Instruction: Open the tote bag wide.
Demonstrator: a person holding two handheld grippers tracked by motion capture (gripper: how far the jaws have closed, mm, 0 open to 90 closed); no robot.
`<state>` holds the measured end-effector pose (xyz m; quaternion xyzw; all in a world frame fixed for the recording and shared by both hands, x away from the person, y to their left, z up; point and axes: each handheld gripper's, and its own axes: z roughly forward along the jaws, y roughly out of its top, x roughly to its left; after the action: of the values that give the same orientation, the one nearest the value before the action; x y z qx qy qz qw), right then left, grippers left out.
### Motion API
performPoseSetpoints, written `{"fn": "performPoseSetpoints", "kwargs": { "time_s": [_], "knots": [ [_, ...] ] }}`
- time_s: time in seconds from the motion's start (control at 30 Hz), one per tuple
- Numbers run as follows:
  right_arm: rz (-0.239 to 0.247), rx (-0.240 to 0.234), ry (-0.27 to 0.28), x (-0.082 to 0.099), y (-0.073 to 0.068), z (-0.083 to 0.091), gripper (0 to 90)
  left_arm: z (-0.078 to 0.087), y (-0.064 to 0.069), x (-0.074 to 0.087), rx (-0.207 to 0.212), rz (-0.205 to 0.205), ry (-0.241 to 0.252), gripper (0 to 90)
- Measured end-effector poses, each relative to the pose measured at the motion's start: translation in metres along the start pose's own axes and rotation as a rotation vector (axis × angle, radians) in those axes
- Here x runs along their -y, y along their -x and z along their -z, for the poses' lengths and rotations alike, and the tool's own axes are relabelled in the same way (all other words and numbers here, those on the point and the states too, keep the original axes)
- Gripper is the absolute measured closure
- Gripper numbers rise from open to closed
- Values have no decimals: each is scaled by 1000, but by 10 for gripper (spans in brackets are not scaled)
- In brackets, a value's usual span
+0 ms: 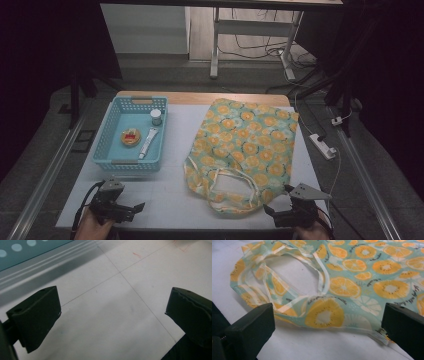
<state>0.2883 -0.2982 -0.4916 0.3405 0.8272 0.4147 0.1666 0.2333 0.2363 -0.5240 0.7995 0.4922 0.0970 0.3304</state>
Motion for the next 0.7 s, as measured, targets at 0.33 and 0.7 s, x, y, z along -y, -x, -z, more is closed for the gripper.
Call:
{"fn": "performPoseSetpoints", "kwargs": {
  "time_s": [0.33, 0.7],
  "knots": [
    [43, -35, 1, -9, -12, -9, 0, 0, 0, 0, -4, 0, -2, 0],
    [48, -111, -17, -17, -23, -20, 0, -1, 1, 0, -14, 2, -9, 0]
  ]
}}
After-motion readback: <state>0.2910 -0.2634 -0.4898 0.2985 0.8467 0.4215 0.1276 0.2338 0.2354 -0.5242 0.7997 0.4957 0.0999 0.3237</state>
